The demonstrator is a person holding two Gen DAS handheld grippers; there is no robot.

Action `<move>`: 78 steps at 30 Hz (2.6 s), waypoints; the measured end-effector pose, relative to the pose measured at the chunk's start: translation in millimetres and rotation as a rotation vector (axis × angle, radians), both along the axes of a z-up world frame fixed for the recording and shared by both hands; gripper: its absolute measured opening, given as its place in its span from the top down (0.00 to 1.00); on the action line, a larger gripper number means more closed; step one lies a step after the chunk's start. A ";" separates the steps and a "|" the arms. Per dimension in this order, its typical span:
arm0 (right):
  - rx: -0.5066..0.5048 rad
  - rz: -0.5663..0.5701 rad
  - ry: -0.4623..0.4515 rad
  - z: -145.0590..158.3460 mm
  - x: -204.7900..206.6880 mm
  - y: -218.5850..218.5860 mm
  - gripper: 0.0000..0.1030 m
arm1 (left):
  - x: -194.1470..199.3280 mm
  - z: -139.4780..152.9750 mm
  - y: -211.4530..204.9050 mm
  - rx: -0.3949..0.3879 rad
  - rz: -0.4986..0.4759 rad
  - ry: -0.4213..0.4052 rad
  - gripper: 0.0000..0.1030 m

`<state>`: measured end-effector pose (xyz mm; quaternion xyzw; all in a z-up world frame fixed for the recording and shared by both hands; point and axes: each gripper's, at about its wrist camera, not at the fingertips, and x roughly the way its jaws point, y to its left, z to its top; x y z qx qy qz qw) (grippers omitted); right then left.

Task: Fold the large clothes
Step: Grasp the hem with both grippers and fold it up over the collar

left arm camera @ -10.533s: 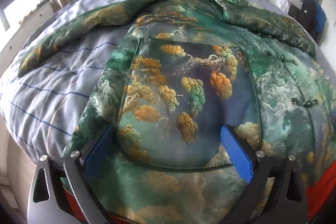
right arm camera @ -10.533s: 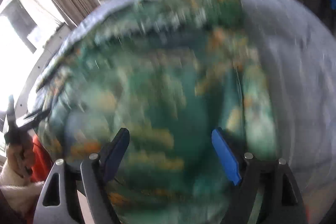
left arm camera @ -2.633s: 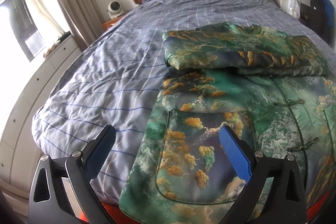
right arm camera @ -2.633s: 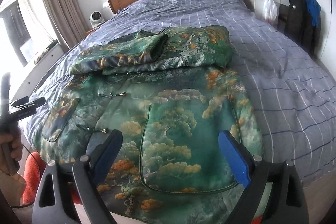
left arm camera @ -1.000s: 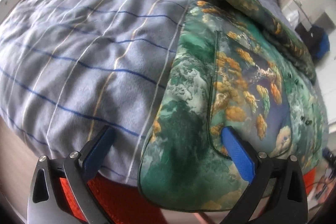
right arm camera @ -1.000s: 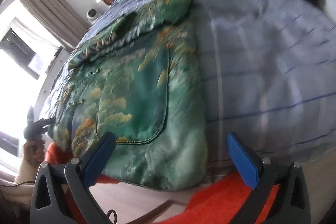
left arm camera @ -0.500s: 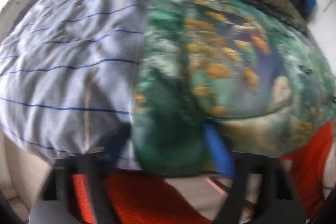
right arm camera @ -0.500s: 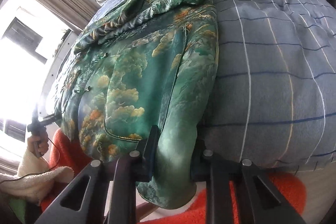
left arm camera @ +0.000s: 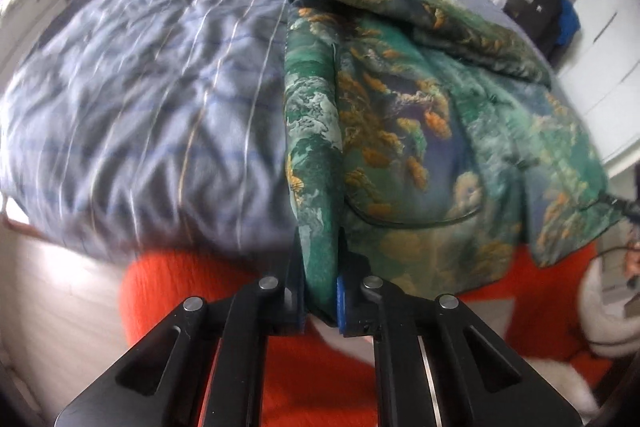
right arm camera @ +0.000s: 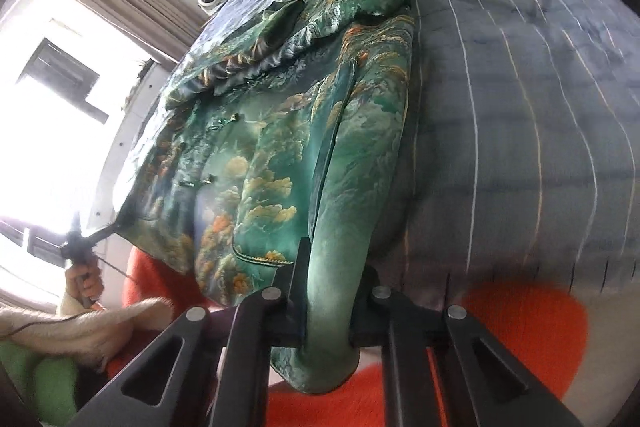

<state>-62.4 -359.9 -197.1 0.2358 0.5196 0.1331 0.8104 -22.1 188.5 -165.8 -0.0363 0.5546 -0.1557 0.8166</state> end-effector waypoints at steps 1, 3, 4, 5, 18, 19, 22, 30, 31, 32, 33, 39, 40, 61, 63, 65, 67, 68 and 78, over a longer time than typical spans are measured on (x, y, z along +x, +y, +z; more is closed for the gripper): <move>0.035 -0.001 0.009 2.0 -10.2 -2.9 0.88 | -3.3 2.1 3.1 -0.040 0.013 0.013 0.92; 0.118 -0.020 0.018 4.8 -22.5 -10.4 0.88 | -11.8 20.8 17.9 -0.173 0.050 0.024 0.92; 0.188 -0.040 0.015 7.5 -27.2 -16.6 0.88 | -10.1 28.3 20.5 -0.209 0.061 0.017 0.92; 0.235 -0.054 0.004 10.9 -26.9 -21.4 0.88 | -5.0 40.8 24.9 -0.256 0.074 -0.001 0.92; 0.384 -0.214 -0.213 88.2 244.3 -64.3 0.88 | 305.9 110.8 -60.1 -0.162 0.143 -0.177 0.94; 0.367 -0.252 -0.187 77.3 275.1 -66.9 0.88 | 326.6 99.6 -65.6 -0.132 0.167 -0.160 0.94; 0.317 -0.399 -0.084 25.3 340.9 -84.8 0.87 | 381.8 44.0 -85.4 -0.025 0.229 -0.077 0.86; 0.447 -0.487 0.016 -55.0 381.5 -93.4 0.34 | 381.2 4.3 -85.7 -0.018 0.183 -0.054 0.67; 0.465 -0.482 0.001 -48.3 380.2 -98.2 0.25 | 381.8 8.1 -83.1 -0.041 0.188 -0.054 0.65; 0.486 -0.493 -0.025 -40.3 377.5 -105.7 0.09 | 384.5 12.4 -79.9 -0.063 0.198 -0.053 0.55; 0.502 -0.518 -0.061 -29.8 372.3 -114.5 0.00 | 383.2 22.4 -73.1 -0.063 0.220 -0.069 0.29; 0.317 -0.616 -0.242 58.9 346.2 -150.1 0.00 | 379.5 74.4 -54.0 0.010 0.326 -0.232 0.01; 0.259 -0.556 -0.262 76.9 344.1 -139.4 0.00 | 376.1 77.4 -54.6 0.010 0.327 -0.241 0.01; -0.333 0.042 -0.251 20.7 241.7 86.4 0.00 | 246.6 9.8 -154.3 0.370 0.070 -0.390 0.00; -0.338 0.010 -0.274 23.1 232.7 79.4 0.00 | 251.9 -6.0 -145.7 0.368 0.105 -0.317 0.01; -0.329 -0.027 -0.205 -0.3 235.3 66.2 0.00 | 251.1 -18.1 -139.5 0.356 0.140 -0.248 0.02; -0.320 -0.052 -0.107 -27.9 233.0 56.1 0.00 | 232.9 -14.7 -132.3 0.310 0.165 -0.259 0.02; -0.314 -0.063 -0.129 -24.5 224.3 57.2 0.00 | 218.3 -10.9 -131.4 0.304 0.174 -0.288 0.01; -0.244 -0.185 -0.277 -14.3 117.0 99.6 0.00 | 114.1 -47.7 -184.5 0.358 0.047 -0.349 0.01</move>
